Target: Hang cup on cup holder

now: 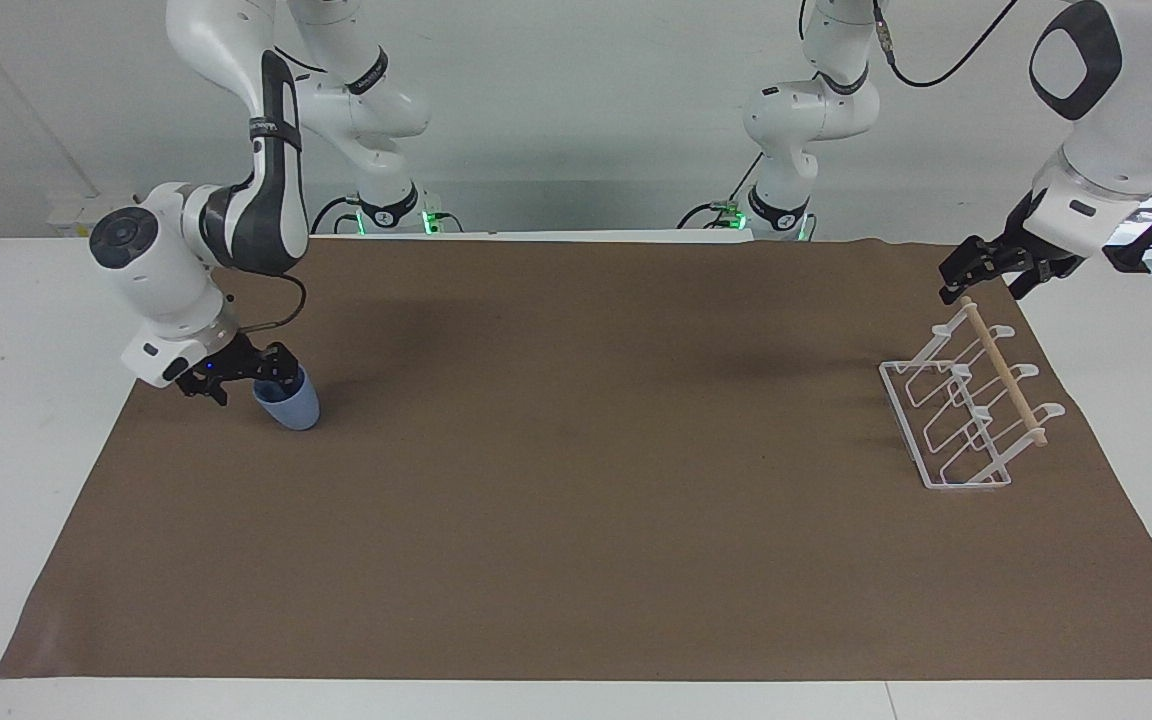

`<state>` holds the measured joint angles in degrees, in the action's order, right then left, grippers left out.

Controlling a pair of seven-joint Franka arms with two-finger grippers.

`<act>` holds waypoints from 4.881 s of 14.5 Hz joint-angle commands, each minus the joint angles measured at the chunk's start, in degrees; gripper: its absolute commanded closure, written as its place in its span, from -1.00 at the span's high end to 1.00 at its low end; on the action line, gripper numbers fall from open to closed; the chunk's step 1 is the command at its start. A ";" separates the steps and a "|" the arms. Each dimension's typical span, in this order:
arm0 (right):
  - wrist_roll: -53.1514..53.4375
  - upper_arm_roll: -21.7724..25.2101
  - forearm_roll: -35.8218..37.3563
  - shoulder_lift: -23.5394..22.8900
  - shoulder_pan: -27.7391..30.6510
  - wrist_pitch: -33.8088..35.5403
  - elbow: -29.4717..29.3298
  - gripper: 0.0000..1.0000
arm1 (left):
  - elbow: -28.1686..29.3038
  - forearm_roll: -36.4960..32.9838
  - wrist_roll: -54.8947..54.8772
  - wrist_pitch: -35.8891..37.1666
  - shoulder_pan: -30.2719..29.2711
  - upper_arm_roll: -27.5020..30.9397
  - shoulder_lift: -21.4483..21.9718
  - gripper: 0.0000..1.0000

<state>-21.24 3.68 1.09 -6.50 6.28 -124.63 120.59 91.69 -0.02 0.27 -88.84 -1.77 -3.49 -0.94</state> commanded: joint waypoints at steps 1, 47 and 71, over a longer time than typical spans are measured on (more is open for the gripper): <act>-4.50 -0.42 -1.18 -0.35 1.89 -1.84 1.66 0.84 | 0.24 0.02 -0.19 0.86 0.10 0.24 0.50 1.00; 31.09 -9.21 -93.46 -2.29 -34.14 -6.50 -11.17 -1.00 | 7.62 20.67 96.40 -12.76 18.37 -0.82 3.75 1.00; 30.82 -8.69 -79.87 -1.85 -33.10 -11.60 -12.14 0.99 | 11.49 11.56 98.34 -17.43 19.71 -0.12 4.19 -1.00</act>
<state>9.66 -5.18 -83.92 -8.86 -28.65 -136.30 109.03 101.54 14.91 97.90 -107.12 19.55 -4.03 1.45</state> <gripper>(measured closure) 0.300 0.291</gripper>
